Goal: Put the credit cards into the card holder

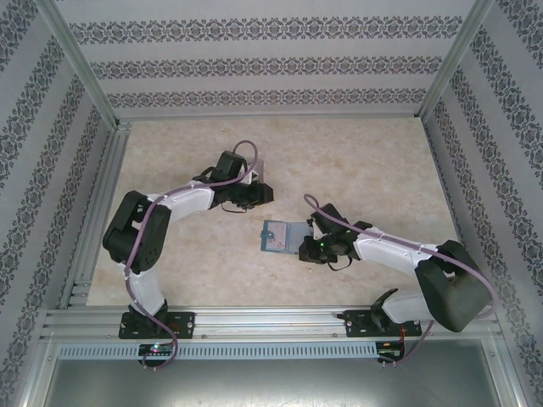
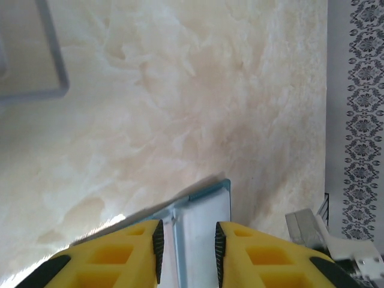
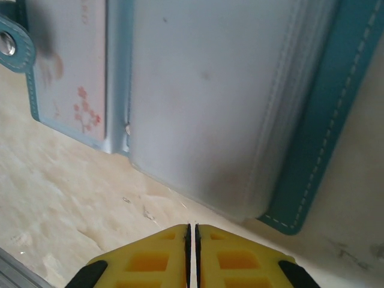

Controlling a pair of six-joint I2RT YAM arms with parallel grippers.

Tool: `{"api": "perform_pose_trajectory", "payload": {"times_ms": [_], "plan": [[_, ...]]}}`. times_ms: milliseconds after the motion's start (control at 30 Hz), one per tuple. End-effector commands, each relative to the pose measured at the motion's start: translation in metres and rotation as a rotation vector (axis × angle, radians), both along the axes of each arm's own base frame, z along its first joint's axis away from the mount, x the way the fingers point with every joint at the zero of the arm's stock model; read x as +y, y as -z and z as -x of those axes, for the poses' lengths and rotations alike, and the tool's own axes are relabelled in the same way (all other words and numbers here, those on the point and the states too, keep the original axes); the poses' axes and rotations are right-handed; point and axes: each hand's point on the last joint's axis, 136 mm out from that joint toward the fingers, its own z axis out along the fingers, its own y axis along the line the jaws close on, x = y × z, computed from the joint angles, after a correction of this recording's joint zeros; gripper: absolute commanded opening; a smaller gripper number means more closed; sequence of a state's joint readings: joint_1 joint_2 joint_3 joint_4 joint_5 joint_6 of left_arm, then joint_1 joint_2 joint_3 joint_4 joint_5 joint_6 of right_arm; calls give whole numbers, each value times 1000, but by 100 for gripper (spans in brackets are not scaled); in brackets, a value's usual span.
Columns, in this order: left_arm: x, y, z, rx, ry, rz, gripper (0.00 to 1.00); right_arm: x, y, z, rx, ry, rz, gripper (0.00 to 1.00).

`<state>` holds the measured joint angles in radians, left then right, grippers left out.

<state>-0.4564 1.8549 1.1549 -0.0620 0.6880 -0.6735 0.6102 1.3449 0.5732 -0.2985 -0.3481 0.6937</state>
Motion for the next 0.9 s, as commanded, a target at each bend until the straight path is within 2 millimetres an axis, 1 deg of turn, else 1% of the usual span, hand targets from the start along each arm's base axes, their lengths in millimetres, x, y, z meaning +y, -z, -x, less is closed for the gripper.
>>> {"api": "perform_pose_trajectory", "payload": {"times_ms": [0, 100, 200, 367, 467, 533, 667, 733, 867], "plan": [[-17, 21, 10, 44, 82, -22, 31, -7, 1, -9, -23, 52, 9, 14], [-19, 35, 12, 81, 96, -22, 30, -15, 1, -21, -51, 83, 29, 14], [-14, 45, 18, 95, 101, -52, 30, -21, -3, -36, -86, 110, 31, 14], [-1, 59, 37, 138, 99, -94, 30, -25, -12, -63, -121, 119, 36, 15], [8, 64, 52, 162, 87, -105, 30, -21, -13, -77, -132, 108, 23, 15], [14, 65, 62, 177, 76, -114, 30, -16, -12, -86, -125, 97, 8, 15], [25, 62, 80, 185, 56, -129, 30, 5, -8, -100, -110, 56, -37, 15], [30, 60, 86, 183, 49, -142, 30, 16, -4, -106, -102, 37, -45, 15], [34, 54, 90, 174, 33, -142, 30, 42, -1, -114, -96, -24, -59, 16]]}}
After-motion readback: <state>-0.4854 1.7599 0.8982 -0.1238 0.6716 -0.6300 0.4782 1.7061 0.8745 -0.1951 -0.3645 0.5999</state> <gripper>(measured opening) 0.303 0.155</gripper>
